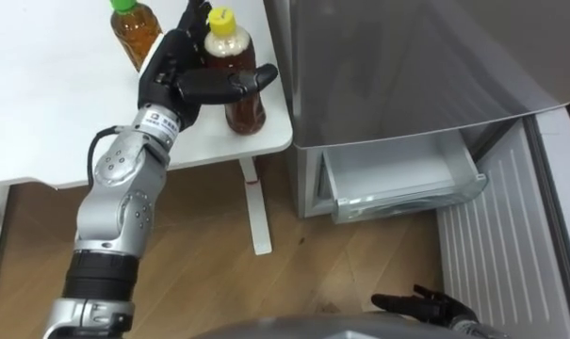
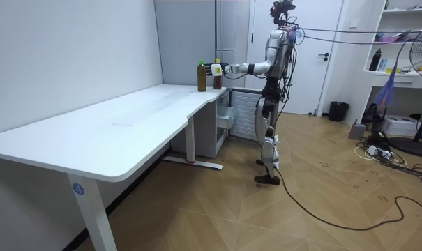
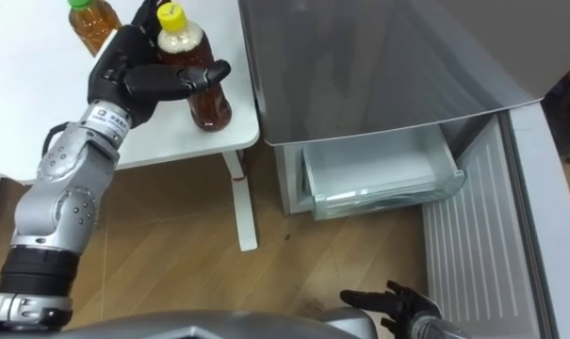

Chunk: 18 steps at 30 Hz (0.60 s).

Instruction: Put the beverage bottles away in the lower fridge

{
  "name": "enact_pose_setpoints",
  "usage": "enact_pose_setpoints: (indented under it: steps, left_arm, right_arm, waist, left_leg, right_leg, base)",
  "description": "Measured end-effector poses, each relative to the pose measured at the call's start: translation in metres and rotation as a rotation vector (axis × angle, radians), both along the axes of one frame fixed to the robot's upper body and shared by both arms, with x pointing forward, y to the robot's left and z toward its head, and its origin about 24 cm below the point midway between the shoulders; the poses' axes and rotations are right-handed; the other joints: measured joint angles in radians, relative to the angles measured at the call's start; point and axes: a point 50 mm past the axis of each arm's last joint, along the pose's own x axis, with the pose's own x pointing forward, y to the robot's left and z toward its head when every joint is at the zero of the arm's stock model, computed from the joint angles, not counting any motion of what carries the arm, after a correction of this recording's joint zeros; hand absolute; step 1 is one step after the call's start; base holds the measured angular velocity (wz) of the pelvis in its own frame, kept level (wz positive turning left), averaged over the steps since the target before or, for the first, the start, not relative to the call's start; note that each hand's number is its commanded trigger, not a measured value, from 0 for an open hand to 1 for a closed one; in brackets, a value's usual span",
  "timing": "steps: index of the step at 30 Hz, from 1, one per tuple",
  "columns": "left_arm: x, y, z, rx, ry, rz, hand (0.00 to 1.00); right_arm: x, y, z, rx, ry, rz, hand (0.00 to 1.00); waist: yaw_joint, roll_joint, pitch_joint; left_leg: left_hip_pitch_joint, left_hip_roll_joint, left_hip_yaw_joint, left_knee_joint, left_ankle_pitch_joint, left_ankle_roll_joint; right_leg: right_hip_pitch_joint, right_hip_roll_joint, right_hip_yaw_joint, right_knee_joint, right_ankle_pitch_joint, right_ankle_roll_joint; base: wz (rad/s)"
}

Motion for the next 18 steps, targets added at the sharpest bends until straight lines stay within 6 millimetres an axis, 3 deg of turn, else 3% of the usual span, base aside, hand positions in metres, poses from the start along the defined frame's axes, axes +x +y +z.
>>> enact_pose_setpoints:
  steps: [18]
  left_arm:
    - [-0.0007, -0.0025, -0.0040, 0.054, 0.033, -0.024, 1.00]
  right_arm:
    - [0.0044, -0.0012, 0.0009, -0.009, -0.008, 0.014, 0.00]
  waist:
    - [-0.002, 0.001, 0.0050]
  left_leg:
    - [-0.007, 0.000, 0.010, -0.002, 0.000, 0.000]
  right_leg:
    - [-0.014, 0.000, 0.015, 0.000, 0.000, 0.000]
  base:
    - [-0.02]
